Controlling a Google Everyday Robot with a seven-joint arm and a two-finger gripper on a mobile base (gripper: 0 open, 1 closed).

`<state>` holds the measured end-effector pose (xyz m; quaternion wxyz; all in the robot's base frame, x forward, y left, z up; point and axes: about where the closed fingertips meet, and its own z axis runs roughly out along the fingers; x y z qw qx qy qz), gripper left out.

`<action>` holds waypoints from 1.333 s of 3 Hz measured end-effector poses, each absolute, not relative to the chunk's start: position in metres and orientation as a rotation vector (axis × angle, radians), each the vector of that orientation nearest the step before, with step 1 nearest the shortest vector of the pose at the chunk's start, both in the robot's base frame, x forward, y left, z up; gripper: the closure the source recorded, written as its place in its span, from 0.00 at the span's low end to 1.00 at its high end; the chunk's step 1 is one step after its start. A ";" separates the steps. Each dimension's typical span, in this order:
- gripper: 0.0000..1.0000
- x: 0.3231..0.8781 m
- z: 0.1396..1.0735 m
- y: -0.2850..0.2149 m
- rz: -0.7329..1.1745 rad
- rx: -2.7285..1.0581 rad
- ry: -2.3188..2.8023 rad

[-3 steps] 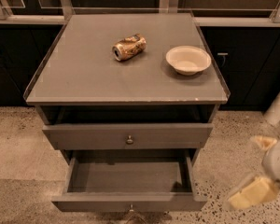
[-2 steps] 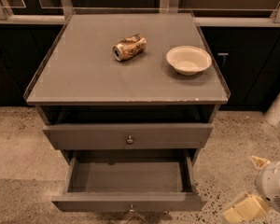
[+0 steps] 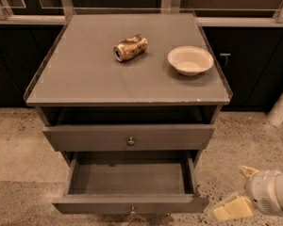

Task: Close middle drawer

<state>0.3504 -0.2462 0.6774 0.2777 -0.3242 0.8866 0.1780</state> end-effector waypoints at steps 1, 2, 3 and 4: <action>0.00 0.362 0.613 -0.232 0.605 -0.784 2.364; 0.00 0.363 0.560 -0.215 0.696 -0.733 2.389; 0.18 0.362 0.555 -0.214 0.709 -0.727 2.392; 0.42 0.362 0.554 -0.214 0.708 -0.725 2.392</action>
Offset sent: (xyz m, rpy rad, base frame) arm 0.0142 0.0485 -0.1770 0.2323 0.1522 -0.0687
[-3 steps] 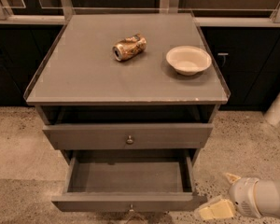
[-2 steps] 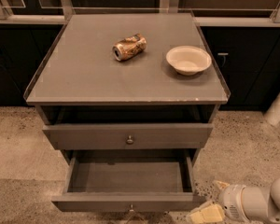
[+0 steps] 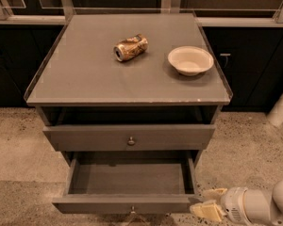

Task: Close middle drawer

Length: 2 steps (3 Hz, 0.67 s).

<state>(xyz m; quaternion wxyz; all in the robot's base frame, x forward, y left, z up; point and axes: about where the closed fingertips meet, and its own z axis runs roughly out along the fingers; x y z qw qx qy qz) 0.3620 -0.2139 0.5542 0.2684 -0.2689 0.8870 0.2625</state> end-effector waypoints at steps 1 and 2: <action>0.65 0.359 0.522 -0.215 0.762 -0.610 2.409; 0.88 0.361 0.456 -0.212 0.861 -0.402 2.422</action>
Offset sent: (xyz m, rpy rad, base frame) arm -0.0040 0.0092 -0.2034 0.3235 0.2211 -0.3434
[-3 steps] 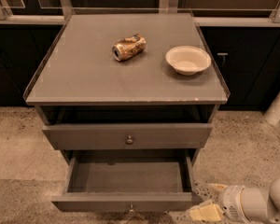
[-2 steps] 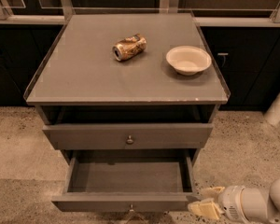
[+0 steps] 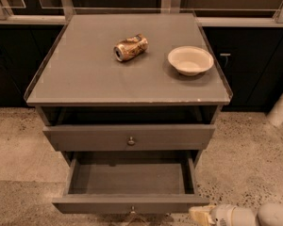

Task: Close middle drawer

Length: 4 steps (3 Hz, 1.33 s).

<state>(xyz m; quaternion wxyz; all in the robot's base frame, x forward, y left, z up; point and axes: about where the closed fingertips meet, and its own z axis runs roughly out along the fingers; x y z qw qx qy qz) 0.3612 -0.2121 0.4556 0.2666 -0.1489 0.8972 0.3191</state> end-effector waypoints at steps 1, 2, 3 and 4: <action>1.00 0.362 0.398 -0.201 0.951 -0.255 2.435; 1.00 0.384 0.371 -0.196 0.950 -0.182 2.398; 1.00 0.396 0.370 -0.198 0.915 -0.171 2.365; 1.00 0.430 0.385 -0.183 0.874 -0.234 2.278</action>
Offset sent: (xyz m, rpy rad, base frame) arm 0.0525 0.0192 -0.1149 0.1374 0.0103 -0.2062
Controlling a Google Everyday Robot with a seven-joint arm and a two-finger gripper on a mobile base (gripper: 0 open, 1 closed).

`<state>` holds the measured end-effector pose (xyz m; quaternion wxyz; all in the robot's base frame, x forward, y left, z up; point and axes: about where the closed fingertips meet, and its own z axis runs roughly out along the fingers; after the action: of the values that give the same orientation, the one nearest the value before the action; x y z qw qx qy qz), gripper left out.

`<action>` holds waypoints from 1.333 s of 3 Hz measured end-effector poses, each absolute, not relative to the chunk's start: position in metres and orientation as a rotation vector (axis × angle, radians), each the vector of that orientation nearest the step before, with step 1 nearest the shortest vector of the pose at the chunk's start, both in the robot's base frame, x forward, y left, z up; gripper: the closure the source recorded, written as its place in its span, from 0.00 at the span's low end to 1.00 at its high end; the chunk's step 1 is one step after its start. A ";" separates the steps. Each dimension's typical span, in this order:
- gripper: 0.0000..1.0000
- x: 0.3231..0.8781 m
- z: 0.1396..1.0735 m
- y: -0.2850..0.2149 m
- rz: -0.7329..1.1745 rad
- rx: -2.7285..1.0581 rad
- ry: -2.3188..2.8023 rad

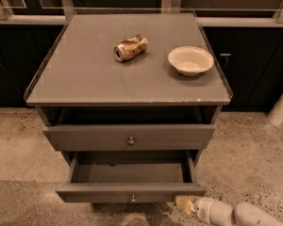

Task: Close middle drawer

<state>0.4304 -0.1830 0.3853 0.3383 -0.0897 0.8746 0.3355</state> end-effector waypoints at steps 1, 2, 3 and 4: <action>1.00 0.431 0.386 -0.182 0.871 -0.238 2.272; 1.00 0.471 0.405 -0.146 0.878 -0.398 2.178; 1.00 0.483 0.412 -0.134 0.876 -0.472 2.148; 1.00 0.488 0.408 -0.131 0.863 -0.466 2.148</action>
Offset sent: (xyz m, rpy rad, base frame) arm 0.1039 0.0933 0.0512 -0.0282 -0.3031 0.2656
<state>0.4878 -0.1313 0.4077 0.3804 -0.1823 0.8413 0.3381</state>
